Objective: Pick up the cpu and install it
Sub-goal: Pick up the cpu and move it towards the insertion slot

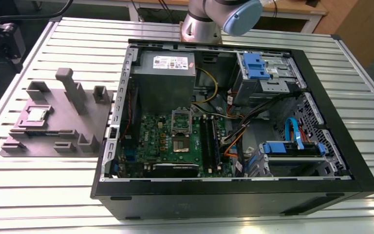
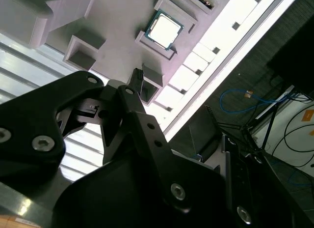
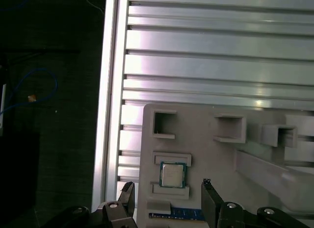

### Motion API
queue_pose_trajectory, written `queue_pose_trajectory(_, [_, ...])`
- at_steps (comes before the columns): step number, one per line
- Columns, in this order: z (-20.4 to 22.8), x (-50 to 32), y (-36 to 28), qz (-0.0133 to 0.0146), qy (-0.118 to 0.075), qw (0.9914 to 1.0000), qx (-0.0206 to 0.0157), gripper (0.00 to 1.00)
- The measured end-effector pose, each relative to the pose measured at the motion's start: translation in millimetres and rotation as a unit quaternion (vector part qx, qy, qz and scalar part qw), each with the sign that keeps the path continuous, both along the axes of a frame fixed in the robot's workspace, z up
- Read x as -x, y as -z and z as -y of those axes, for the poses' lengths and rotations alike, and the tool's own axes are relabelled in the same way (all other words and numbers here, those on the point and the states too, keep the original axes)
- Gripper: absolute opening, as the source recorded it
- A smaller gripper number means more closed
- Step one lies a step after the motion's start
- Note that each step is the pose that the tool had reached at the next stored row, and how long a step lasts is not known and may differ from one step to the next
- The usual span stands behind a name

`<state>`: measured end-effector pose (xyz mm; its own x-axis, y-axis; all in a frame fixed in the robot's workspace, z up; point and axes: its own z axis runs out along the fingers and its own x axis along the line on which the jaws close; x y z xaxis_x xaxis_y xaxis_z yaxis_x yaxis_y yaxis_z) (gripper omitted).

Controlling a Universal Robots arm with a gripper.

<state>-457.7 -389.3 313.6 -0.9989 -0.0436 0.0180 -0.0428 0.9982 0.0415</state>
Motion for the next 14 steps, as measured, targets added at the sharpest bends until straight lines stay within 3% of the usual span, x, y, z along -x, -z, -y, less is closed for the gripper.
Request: queue_pose_trajectory(14, [0.6, 0.0, 2.1, -0.0001, 0.0, 1.0, 0.0, 0.65])
